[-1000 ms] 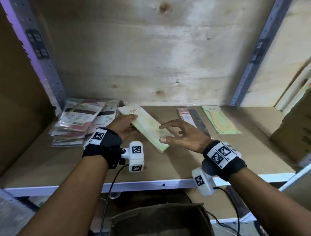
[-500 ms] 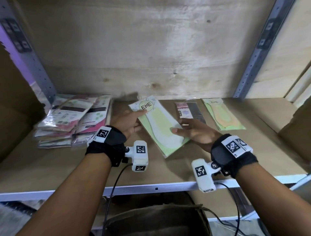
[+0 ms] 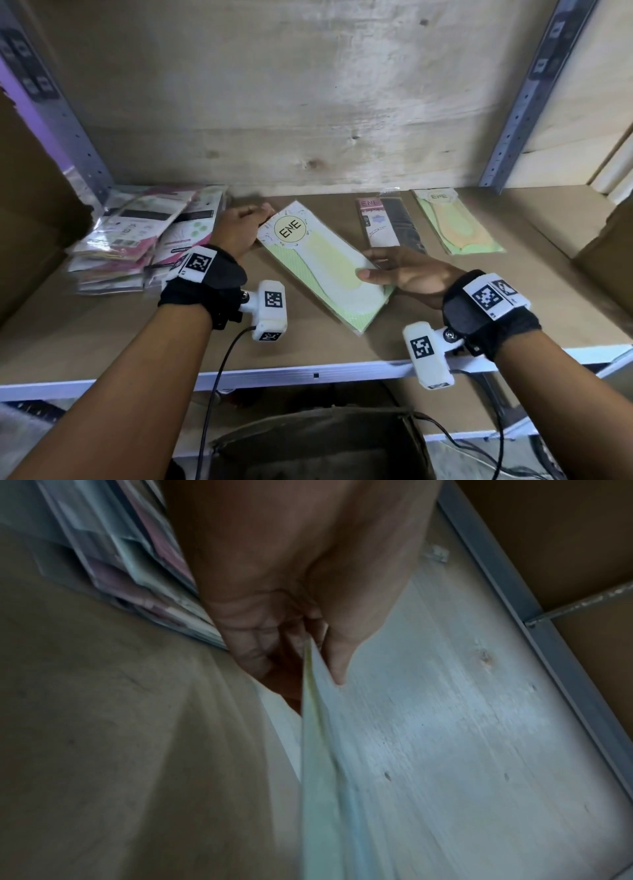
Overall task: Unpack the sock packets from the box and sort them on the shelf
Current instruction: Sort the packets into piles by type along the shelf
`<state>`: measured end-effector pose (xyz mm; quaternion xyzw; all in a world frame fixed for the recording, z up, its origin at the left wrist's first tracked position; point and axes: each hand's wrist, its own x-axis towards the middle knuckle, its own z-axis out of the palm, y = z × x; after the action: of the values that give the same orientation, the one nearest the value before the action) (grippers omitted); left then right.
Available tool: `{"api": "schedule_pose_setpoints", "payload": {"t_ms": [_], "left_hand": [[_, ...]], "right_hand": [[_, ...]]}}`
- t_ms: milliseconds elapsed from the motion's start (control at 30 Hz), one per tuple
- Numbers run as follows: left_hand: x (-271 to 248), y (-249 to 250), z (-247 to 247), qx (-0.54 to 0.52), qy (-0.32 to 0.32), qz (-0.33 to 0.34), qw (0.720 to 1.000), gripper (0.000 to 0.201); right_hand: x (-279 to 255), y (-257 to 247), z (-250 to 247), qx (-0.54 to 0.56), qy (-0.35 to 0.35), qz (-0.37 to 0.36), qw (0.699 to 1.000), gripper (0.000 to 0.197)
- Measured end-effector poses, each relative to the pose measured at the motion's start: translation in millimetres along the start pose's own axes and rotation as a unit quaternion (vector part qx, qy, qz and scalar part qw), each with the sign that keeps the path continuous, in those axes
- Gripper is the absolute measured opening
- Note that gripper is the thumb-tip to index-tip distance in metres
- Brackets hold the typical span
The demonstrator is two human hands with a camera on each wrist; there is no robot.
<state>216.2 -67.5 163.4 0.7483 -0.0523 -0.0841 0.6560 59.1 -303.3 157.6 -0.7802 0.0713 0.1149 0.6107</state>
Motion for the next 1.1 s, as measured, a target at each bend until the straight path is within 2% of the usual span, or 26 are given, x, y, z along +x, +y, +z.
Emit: {"api": "schedule_pose_setpoints", "payload": {"t_ms": [167, 267, 333, 400, 500, 600, 667, 867, 1100], "left_hand": [[-4.4, 1.3, -0.6, -0.04, 0.009, -0.012, 0.999, 0.026], [-9.8, 2.2, 5.3, -0.115, -0.012, -0.027, 0.993, 0.023], [-13.9, 4.2, 10.8, -0.169, -0.048, -0.04, 0.984, 0.022], [-18.9, 5.9, 18.4, -0.17, -0.086, -0.05, 0.98, 0.025], [-30.5, 6.2, 33.9, -0.114, -0.168, -0.065, 0.977, 0.027], [-42.5, 5.1, 47.4, -0.048, -0.264, -0.071, 0.961, 0.026], [-46.7, 6.4, 53.3, -0.024, -0.294, -0.072, 0.953, 0.032], [-46.3, 8.7, 55.3, 0.019, -0.271, -0.059, 0.961, 0.039], [-37.8, 11.0, 60.8, -0.025, -0.295, -0.064, 0.953, 0.033]], "right_hand": [[-0.7, -3.1, -0.3, 0.021, -0.01, -0.011, 1.0, 0.028], [0.1, -3.2, -5.9, 0.067, -0.017, -0.011, 0.998, 0.028], [0.8, -4.1, -9.4, 0.113, 0.003, -0.017, 0.993, 0.031], [2.3, -4.1, -11.0, 0.143, 0.035, -0.027, 0.989, 0.03], [5.9, -2.8, -8.7, 0.18, 0.078, -0.034, 0.98, 0.032], [8.8, -2.6, -6.4, 0.191, 0.1, -0.03, 0.976, 0.038], [10.5, -2.3, -7.3, 0.191, 0.104, -0.032, 0.976, 0.037], [12.6, 3.6, -15.6, 0.125, 0.108, -0.028, 0.986, 0.028], [15.6, -1.7, -34.3, 0.117, 0.136, -0.004, 0.984, 0.027]]}}
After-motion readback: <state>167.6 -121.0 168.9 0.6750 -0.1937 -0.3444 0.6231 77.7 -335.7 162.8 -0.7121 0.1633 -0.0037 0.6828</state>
